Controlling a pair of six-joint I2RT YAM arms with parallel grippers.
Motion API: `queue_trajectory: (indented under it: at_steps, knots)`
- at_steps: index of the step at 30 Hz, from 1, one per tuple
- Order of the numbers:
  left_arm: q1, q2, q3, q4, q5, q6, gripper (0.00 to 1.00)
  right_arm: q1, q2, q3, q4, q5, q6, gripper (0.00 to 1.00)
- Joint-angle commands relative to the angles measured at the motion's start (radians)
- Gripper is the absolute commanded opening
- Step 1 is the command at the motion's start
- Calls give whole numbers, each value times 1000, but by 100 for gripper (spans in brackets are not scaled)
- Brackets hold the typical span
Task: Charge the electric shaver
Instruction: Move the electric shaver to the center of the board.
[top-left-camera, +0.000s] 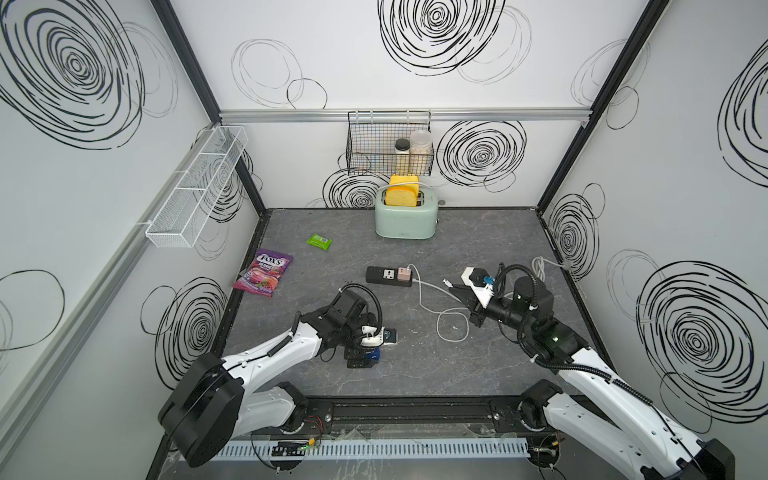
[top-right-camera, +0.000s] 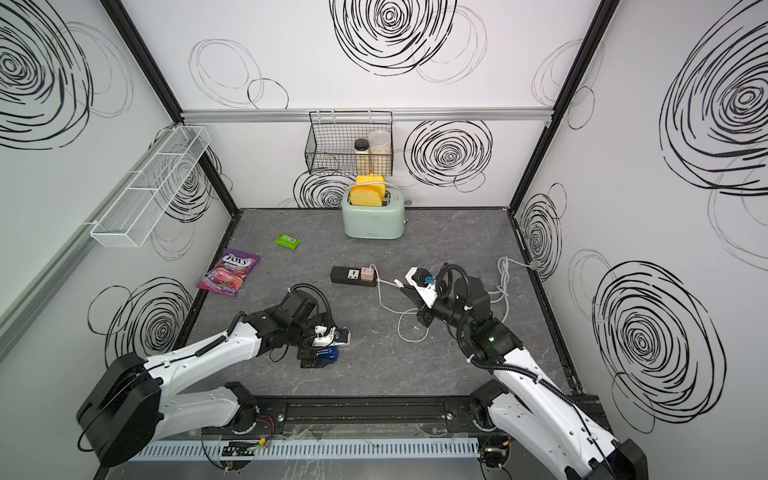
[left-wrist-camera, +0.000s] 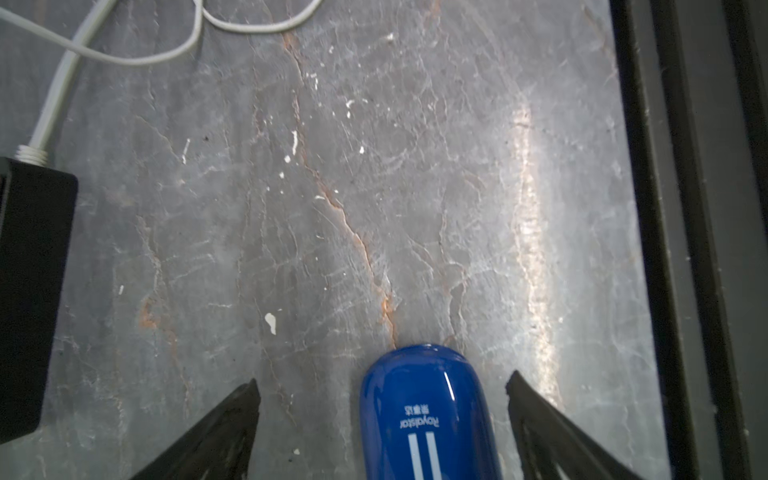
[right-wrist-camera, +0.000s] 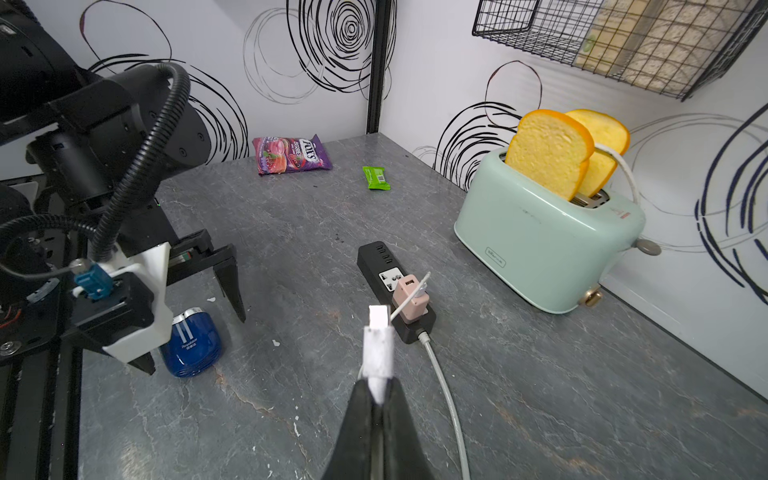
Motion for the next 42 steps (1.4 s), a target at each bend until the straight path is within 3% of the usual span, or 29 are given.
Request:
queue_trajectory:
  at_steps: [1, 6, 16, 19, 23, 24, 25, 29, 37, 40, 42]
  knots:
    - [-5, 7, -11, -35, -32, 47, 97, -7, -13, 36, -19, -28, -5, 0]
    - [-6, 18, -36, -23, -82, 1, 97, -10, -9, 28, -12, -38, -9, 0]
    - [-20, 176, 19, -29, -145, -50, 98, -22, -10, 43, -32, -48, -30, 0]
    - [-27, 225, 61, -60, -114, -74, 85, -26, -20, 35, -32, -49, -35, 0]
    - [-42, 296, 103, -80, -104, -91, 38, -31, -29, 26, -32, -43, -36, 0]
    - [-47, 310, 111, -84, -110, -91, 31, -35, -31, 26, -36, -43, -39, 0]
    - [-52, 321, 116, -89, -124, -91, 30, -36, -33, 26, -39, -43, -42, 0]
    - [-72, 335, 153, -83, -147, -125, 29, -51, -45, 24, -50, -37, -50, 0]
    - [-219, 434, 320, 37, -125, -450, 31, -86, -44, 23, -55, 1, -37, 0]
    - [-244, 468, 320, 122, -112, -539, 37, -90, -45, 29, -68, 25, -36, 0]
    - [-255, 492, 322, 152, -132, -574, 52, -93, -52, 31, -75, 33, -39, 0]
